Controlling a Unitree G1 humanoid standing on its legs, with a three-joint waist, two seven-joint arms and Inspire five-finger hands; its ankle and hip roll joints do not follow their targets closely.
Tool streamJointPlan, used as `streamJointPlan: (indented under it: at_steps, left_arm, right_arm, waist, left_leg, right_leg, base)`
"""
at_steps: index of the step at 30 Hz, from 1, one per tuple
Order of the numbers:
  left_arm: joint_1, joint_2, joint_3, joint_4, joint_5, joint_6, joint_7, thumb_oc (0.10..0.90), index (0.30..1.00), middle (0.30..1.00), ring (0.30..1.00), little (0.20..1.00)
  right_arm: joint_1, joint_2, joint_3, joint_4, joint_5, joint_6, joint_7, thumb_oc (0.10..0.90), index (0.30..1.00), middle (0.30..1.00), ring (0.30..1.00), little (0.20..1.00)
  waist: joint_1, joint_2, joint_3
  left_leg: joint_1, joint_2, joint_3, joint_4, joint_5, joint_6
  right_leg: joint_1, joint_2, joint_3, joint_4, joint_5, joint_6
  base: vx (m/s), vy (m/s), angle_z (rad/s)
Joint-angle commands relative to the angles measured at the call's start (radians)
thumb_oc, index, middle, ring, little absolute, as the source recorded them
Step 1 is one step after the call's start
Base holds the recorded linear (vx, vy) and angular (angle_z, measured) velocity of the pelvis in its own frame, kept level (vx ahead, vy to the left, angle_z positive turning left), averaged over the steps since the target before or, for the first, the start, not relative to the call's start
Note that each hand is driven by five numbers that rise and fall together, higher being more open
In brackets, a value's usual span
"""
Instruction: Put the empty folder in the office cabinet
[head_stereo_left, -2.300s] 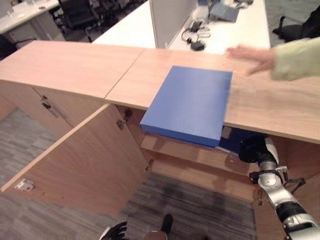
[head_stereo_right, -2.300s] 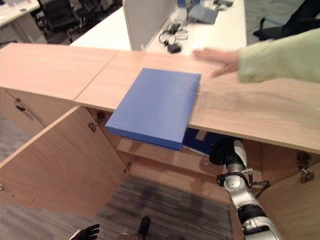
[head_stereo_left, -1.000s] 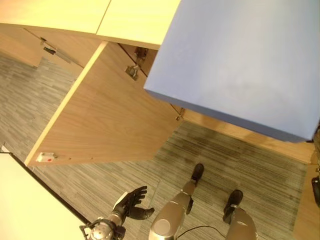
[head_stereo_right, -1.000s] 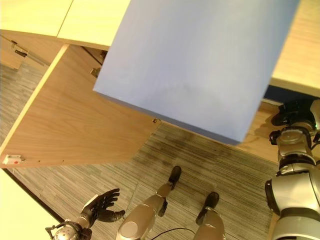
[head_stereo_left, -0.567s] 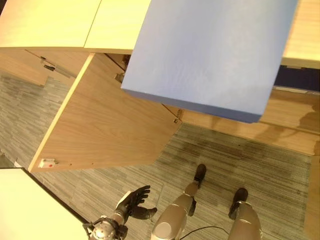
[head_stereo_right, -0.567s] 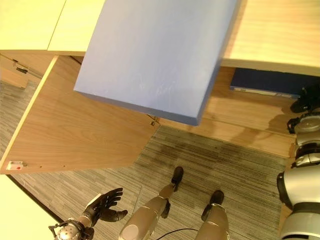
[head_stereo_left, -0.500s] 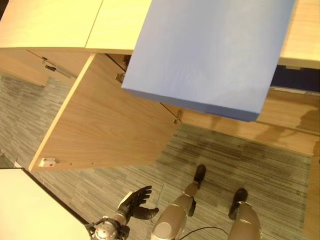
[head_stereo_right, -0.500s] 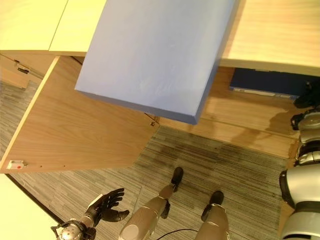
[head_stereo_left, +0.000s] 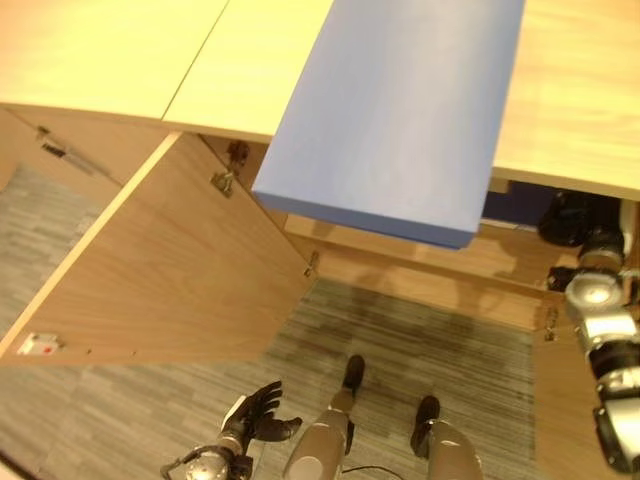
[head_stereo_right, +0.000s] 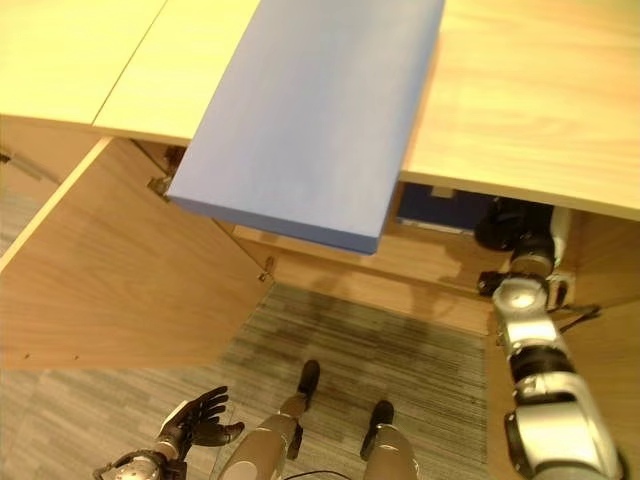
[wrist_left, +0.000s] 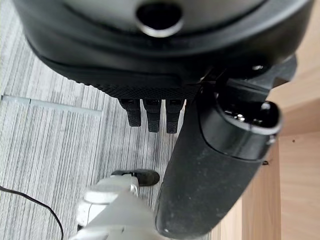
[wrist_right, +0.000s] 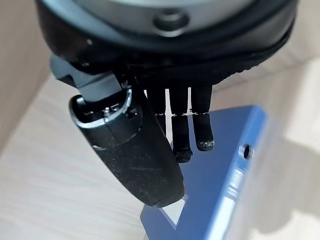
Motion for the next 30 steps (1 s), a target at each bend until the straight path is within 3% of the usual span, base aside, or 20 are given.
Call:
streamJointPlan:
  at_steps: [1, 4, 5, 6, 10, 16, 17, 23, 25, 27, 30]
  left_arm:
    - [-0.011, 0.007, 0.028, 0.060, 0.026, -0.018, 0.045, 0.800, 0.900, 0.900, 0.900, 0.900]
    - [-0.004, -0.004, 0.093, 0.080, 0.018, -0.020, 0.053, 0.800, 0.900, 0.900, 0.900, 0.900]
    - [0.000, -0.016, 0.129, 0.086, 0.004, -0.024, 0.059, 0.800, 0.900, 0.900, 0.900, 0.900]
    - [0.001, -0.015, 0.128, 0.086, 0.004, -0.024, 0.059, 0.800, 0.900, 0.900, 0.900, 0.900]
    - [0.006, -0.016, 0.196, 0.077, -0.038, -0.037, 0.069, 0.800, 0.900, 0.900, 0.900, 0.900]
    - [0.008, -0.015, 0.226, -0.016, -0.014, -0.090, 0.170, 0.800, 0.900, 0.900, 0.900, 0.900]
    - [0.038, 0.001, 0.221, -0.193, 0.002, -0.119, 0.205, 0.800, 0.900, 0.900, 0.900, 0.900]
    - [0.131, 0.044, 0.200, -0.448, 0.100, -0.129, 0.218, 0.800, 0.900, 0.900, 0.900, 0.900]
    - [0.133, 0.044, 0.201, -0.451, 0.101, -0.128, 0.218, 0.800, 0.900, 0.900, 0.900, 0.900]
    - [0.168, 0.072, 0.212, -0.555, 0.204, -0.149, 0.272, 0.800, 0.900, 0.900, 0.900, 0.900]
    - [0.176, 0.080, 0.213, -0.571, 0.262, -0.156, 0.321, 0.800, 0.900, 0.900, 0.900, 0.900]
  right_arm:
    - [0.051, -0.031, -0.029, -0.038, -0.006, -0.072, -0.030, 0.400, 0.300, 0.300, 0.300, 0.300]
    - [0.223, 0.064, -0.081, -0.104, -0.020, -0.076, -0.005, 0.400, 0.300, 0.300, 0.300, 0.300]
    - [0.311, 0.133, -0.114, -0.109, 0.003, -0.085, 0.008, 0.591, 0.587, 0.587, 0.587, 0.587]
    - [0.314, 0.135, -0.115, -0.111, 0.003, -0.085, 0.009, 0.800, 0.900, 0.900, 0.900, 0.900]
    - [0.434, 0.250, -0.114, -0.053, 0.034, -0.081, 0.037, 0.800, 0.900, 0.900, 0.900, 0.900]
    - [0.496, 0.299, -0.059, 0.071, 0.004, -0.047, 0.055, 0.800, 0.900, 0.900, 0.900, 0.900]
    - [0.520, 0.307, -0.045, 0.126, -0.020, -0.026, 0.052, 0.800, 0.900, 0.900, 0.900, 0.900]
    - [0.530, 0.322, -0.060, 0.236, -0.005, -0.006, 0.050, 0.800, 0.900, 0.900, 0.900, 0.900]
    - [0.530, 0.322, -0.060, 0.237, -0.005, -0.006, 0.051, 0.800, 0.900, 0.900, 0.900, 0.900]
    - [0.529, 0.323, -0.062, 0.279, -0.007, -0.003, 0.042, 0.800, 0.900, 0.900, 0.900, 0.900]
    - [0.528, 0.327, -0.056, 0.307, -0.006, -0.005, 0.037, 0.800, 0.900, 0.900, 0.900, 0.900]
  waist:
    - [-0.018, -0.028, -0.048]
    - [-0.036, -0.055, -0.083]
    - [-0.043, -0.070, -0.107]
    - [-0.043, -0.071, -0.106]
    - [-0.054, -0.099, -0.160]
    - [-0.044, -0.134, -0.202]
    - [-0.024, -0.147, -0.211]
    - [0.021, -0.160, -0.220]
    - [0.021, -0.160, -0.219]
    - [0.051, -0.165, -0.221]
    - [0.063, -0.166, -0.221]
  left_leg:
    - [0.127, 0.054, 0.023, -0.009, -0.164, -0.046]
    - [0.166, 0.061, 0.033, -0.009, -0.177, -0.044]
    - [0.191, 0.063, 0.037, -0.009, -0.185, -0.043]
    - [0.193, 0.063, 0.037, -0.009, -0.186, -0.043]
    - [0.240, 0.068, 0.043, -0.009, -0.200, -0.042]
    - [0.280, 0.073, 0.044, -0.009, -0.212, -0.042]
    - [0.292, 0.072, 0.030, -0.009, -0.213, -0.044]
    - [0.307, 0.073, 0.007, -0.009, -0.215, -0.045]
    - [0.308, 0.073, 0.007, -0.009, -0.215, -0.045]
    - [0.307, 0.073, -0.009, -0.009, -0.211, -0.049]
    - [0.308, 0.072, -0.018, -0.009, -0.207, -0.052]
  right_leg:
    - [0.146, -0.024, 0.009, -0.245, 0.066, 0.054]
    - [0.191, -0.017, 0.007, -0.267, 0.069, 0.055]
    - [0.221, -0.014, 0.006, -0.279, 0.070, 0.055]
    - [0.223, -0.014, 0.006, -0.281, 0.070, 0.055]
    - [0.275, -0.007, 0.004, -0.307, 0.075, 0.057]
    - [0.323, -0.002, -0.008, -0.321, 0.074, 0.057]
    - [0.348, -0.002, -0.026, -0.321, 0.070, 0.055]
    - [0.386, 0.003, -0.052, -0.336, 0.066, 0.056]
    - [0.388, 0.003, -0.052, -0.337, 0.066, 0.056]
    - [0.401, 0.007, -0.068, -0.344, 0.063, 0.053]
    - [0.406, 0.009, -0.074, -0.345, 0.061, 0.051]
  base:
    - [0.09, -0.001, -0.17]
    - [0.11, -0.010, -0.05]
    - [0.09, -0.005, -0.13]
    - [0.09, -0.003, -0.11]
    - [0.05, 0.008, -0.03]
    - [0.00, -0.005, -0.03]
    - [-0.01, -0.033, 0.07]
    - [-0.02, -0.032, 0.06]
    - [-0.03, -0.033, 0.13]
    - [-0.05, -0.064, 0.17]
    - [-0.01, -0.035, 0.15]
